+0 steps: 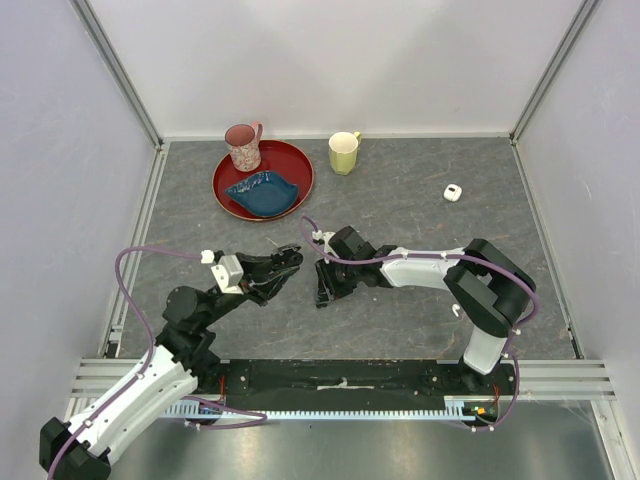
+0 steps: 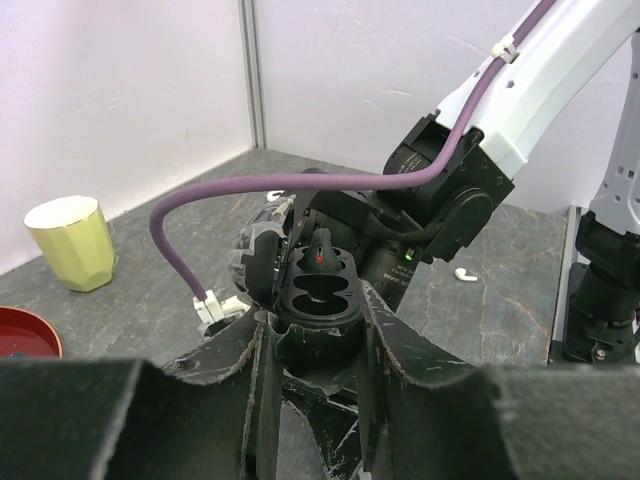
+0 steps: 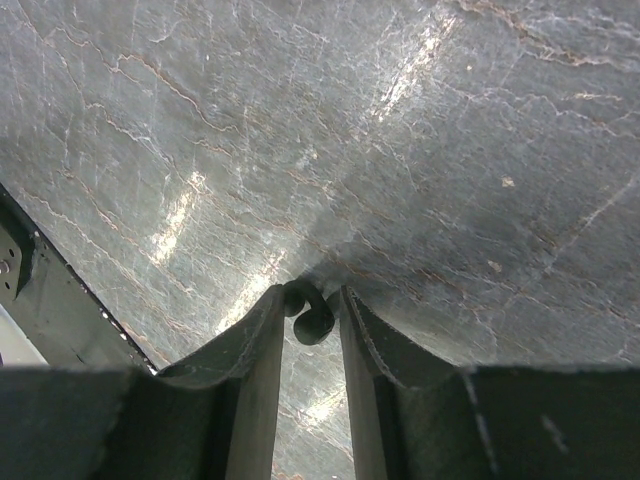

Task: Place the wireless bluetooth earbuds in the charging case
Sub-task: Adjust the earbud at the center of the board.

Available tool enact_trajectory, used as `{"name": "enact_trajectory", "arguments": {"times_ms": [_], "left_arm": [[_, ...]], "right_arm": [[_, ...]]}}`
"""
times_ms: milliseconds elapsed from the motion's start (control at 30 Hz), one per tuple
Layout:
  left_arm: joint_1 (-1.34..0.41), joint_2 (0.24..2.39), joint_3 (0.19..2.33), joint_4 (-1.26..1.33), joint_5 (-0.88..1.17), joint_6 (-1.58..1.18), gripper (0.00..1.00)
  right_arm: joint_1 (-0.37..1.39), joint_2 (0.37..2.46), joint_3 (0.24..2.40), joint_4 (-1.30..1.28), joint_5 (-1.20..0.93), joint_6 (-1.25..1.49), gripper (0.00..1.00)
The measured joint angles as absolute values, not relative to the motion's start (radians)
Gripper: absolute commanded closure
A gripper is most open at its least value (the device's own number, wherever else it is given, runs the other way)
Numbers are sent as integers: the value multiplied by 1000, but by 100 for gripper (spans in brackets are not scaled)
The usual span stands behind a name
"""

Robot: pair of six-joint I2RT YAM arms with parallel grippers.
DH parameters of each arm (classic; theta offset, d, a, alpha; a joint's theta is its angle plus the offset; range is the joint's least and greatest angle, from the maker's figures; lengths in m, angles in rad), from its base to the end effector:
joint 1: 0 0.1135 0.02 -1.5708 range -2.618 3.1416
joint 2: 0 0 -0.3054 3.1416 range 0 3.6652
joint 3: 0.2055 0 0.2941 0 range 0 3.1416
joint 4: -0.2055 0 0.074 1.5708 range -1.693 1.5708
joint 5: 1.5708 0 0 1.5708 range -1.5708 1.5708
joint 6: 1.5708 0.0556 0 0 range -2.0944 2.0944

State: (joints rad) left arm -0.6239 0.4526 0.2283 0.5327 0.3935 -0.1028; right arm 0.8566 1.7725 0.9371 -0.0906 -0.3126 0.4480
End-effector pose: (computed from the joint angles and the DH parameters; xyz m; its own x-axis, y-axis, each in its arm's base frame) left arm 0.1165 -0.1101 0.2796 0.1593 -0.2314 -0.9597 0.8569 0.5151 0.0180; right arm 0.2459 0.3098 0.1380 -0.8357 -0.3348 -0.4353 -0.5304 0.6975 0.4819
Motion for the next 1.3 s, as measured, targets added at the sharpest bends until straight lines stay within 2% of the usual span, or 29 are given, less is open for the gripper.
{"name": "enact_trajectory", "arguments": {"times_ms": [667,800,1300], "left_arm": [[-624,439,222,531,389,-103,98],[-624,439,222,531,385,-103,98],[-624,438,221,531,367,-103,98]], "right_arm": [[862,1782,925,-59,-358,462,72],[862,1782,922,-54,-356,474,77],[868,1744,857,16,-315,539,70]]}}
